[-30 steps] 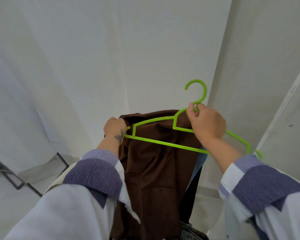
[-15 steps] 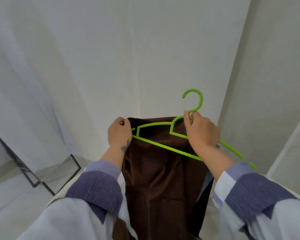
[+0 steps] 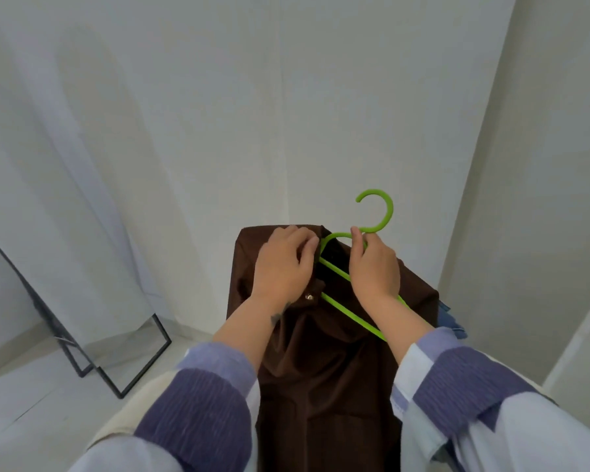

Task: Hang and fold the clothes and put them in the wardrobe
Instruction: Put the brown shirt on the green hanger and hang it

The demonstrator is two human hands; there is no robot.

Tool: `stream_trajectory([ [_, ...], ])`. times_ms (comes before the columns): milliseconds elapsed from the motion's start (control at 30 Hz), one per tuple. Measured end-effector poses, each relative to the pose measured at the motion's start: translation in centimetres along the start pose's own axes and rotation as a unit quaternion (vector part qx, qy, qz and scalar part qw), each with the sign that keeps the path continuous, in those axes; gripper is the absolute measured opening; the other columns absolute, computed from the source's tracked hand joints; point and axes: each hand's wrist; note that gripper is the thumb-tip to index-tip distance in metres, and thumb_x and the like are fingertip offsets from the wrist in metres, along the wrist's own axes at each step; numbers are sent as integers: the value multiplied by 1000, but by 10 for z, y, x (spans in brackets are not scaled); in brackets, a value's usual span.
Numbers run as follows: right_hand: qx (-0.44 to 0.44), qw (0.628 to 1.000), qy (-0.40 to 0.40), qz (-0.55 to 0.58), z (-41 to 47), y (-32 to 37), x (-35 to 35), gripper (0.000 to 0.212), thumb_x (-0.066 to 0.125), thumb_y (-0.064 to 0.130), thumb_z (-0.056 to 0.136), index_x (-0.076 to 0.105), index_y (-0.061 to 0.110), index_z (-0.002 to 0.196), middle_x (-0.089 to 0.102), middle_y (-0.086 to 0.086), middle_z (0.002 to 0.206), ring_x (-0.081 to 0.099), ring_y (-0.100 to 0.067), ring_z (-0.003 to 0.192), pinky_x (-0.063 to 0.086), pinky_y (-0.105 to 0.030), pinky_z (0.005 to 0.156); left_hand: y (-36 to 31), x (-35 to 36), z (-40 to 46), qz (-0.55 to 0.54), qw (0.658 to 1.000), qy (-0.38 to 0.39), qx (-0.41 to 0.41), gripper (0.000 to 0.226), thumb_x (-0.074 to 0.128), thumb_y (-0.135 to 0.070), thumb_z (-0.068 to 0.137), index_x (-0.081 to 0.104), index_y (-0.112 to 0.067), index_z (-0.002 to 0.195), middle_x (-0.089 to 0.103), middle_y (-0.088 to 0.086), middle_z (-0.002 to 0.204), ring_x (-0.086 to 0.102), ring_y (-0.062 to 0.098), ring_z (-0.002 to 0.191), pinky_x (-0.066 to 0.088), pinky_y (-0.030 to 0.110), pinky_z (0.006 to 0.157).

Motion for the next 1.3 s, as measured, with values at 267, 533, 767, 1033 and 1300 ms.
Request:
stream_trajectory([
  [267, -49, 998, -37, 32, 10, 0, -17, 41, 32, 45, 99, 57, 17, 81, 50, 8, 58, 49, -9, 56, 29, -25, 45, 31, -12, 20, 196, 973, 3, -121, 37, 29, -30, 100, 45, -25, 133, 46, -4, 138, 30, 18, 135, 12, 46, 116],
  [533, -95, 995, -27, 3, 7, -2, -34, 42, 37, 45, 98, 64, 13, 89, 49, 8, 56, 47, -7, 53, 28, -22, 45, 28, -18, 18, 222, 969, 9, -112, 30, 30, -8, 93, 56, -22, 101, 63, -5, 102, 55, 18, 101, 17, 38, 111],
  [767, -156, 988, -13, 6, 11, 20, -34, 43, 34, 42, 100, 65, 12, 97, 66, -7, 77, 60, -26, 73, 40, -33, 59, -34, -17, 33, 169, 985, 5, 20, 18, 36, -13, 95, 54, -16, 95, 65, 5, 88, 59, 34, 75, 34, 33, 64],
  [1033, -199, 980, 4, -12, 19, 46, -53, 34, 33, 34, 100, 61, 14, 99, 65, -4, 89, 58, -24, 84, 42, -35, 71, -40, -37, 36, 234, 969, 17, 78, 34, 33, -46, 97, 50, -17, 94, 63, -1, 71, 61, 27, 66, 34, 30, 54],
  [1300, -126, 982, -108, -88, -50, -6, -16, 13, 61, 24, 86, 52, 21, 96, 52, 2, 98, 48, -19, 96, 44, -37, 85, -45, -46, 36, 261, 964, -45, 8, 29, 34, -39, 99, 51, -16, 97, 57, 0, 66, 55, 28, 60, 29, 29, 52],
])
Point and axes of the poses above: each hand's wrist, its own z-axis towards the middle knuckle, its own x-axis out of the palm, y = z × x
